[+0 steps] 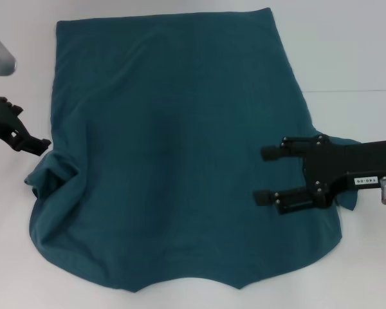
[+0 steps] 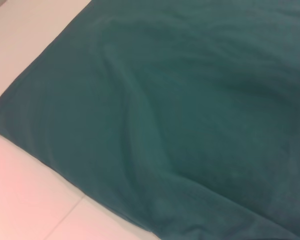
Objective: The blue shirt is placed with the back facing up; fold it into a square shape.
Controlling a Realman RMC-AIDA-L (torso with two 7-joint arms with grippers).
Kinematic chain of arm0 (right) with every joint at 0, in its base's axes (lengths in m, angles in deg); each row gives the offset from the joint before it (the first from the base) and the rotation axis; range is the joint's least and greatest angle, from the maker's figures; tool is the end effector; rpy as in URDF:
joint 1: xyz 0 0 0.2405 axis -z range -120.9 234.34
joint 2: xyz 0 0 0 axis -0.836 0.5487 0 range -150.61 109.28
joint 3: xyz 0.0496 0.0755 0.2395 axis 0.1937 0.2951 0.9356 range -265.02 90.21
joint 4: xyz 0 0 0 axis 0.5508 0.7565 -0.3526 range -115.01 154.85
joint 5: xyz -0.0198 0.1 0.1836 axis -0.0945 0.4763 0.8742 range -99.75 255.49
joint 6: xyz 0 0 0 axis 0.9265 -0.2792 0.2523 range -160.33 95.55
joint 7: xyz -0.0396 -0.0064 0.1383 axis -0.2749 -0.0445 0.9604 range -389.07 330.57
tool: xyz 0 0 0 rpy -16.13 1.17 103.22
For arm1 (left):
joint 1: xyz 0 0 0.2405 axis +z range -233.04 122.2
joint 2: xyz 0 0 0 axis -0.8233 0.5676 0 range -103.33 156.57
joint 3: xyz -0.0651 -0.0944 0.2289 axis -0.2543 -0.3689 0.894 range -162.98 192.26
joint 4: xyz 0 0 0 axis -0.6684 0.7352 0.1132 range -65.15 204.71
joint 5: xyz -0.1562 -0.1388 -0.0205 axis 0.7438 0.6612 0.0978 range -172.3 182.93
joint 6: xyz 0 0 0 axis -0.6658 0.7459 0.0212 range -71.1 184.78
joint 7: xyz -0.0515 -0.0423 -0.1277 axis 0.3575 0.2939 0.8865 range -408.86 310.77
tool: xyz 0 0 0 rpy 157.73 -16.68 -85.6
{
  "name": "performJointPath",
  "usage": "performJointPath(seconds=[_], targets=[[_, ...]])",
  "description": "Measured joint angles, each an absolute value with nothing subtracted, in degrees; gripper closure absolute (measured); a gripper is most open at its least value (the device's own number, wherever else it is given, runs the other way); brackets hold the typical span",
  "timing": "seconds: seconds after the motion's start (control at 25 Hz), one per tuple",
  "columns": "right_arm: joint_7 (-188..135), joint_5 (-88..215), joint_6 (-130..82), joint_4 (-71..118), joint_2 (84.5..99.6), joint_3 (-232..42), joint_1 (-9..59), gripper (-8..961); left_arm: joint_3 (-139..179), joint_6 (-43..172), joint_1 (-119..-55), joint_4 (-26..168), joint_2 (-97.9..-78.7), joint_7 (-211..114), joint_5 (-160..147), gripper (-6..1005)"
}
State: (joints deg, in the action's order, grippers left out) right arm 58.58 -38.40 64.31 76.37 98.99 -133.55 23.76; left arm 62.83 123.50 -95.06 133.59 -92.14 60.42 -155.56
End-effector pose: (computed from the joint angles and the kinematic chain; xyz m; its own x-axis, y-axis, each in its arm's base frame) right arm 0.2030 0.3458 0.0304 0.9059 -0.1742 -0.3859 -0.2431 -0.9602 -0.1372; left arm -0.2555 0.4278 0.0862 0.8726 0.4618 -0.1592 0.2148 -0.6555 -0.7240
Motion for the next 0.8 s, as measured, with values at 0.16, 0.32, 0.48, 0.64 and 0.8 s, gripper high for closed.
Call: performJointPath(seconds=[0.16, 0.32, 0.48, 0.64, 0.8], targets=[[58.35, -38.40, 63.53, 76.34, 98.89, -133.33, 23.87, 28, 62.88, 122.75, -97.11, 127.81, -90.56, 60.42, -156.08, 92], [58.50, -38.50, 63.39, 76.54, 98.86, -133.35, 23.79, 28, 62.79, 121.71, -98.17, 124.83, -89.55, 60.48, -157.18, 93], [58.80, -38.61, 63.35, 76.70, 98.86, -133.53, 23.56, 29, 62.77, 123.80, -97.68, 127.18, -88.95, 61.43, -158.37, 94], [58.88, -38.64, 63.31, 76.84, 98.86, -133.33, 23.66, 28, 61.79, 130.86, -95.63, 134.55, -88.39, 63.15, -158.18, 92], [58.79, -38.65, 63.31, 76.93, 98.86, -133.30, 23.77, 29, 61.84, 138.12, -95.20, 135.87, -87.74, 63.56, -158.34, 93]])
